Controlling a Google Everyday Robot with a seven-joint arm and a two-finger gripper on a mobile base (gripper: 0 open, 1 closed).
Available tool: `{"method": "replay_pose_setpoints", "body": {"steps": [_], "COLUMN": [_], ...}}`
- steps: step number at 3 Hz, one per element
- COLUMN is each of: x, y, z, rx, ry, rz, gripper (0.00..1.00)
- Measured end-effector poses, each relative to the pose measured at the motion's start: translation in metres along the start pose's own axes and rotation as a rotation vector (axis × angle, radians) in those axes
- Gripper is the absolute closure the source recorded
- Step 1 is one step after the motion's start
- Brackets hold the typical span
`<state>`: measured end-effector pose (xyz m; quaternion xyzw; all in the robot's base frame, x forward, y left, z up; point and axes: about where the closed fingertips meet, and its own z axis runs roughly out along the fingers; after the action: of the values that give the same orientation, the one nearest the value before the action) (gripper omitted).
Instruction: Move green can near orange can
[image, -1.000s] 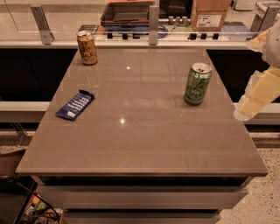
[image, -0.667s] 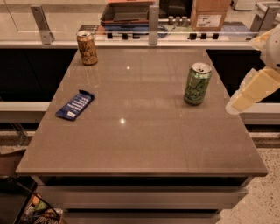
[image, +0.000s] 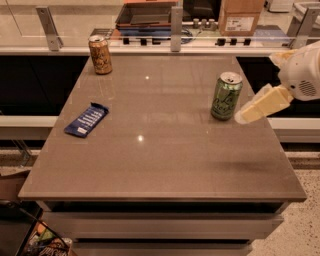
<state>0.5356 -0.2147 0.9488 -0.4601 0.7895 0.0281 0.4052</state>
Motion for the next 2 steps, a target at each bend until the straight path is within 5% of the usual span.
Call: {"method": "replay_pose_setpoints", "body": {"steps": [2], "x": [0.015], "y": [0.004], "z": [0.060], "rx": [-0.020], "ry": [-0.215], "rz": [0.147], "gripper": [0.00]}}
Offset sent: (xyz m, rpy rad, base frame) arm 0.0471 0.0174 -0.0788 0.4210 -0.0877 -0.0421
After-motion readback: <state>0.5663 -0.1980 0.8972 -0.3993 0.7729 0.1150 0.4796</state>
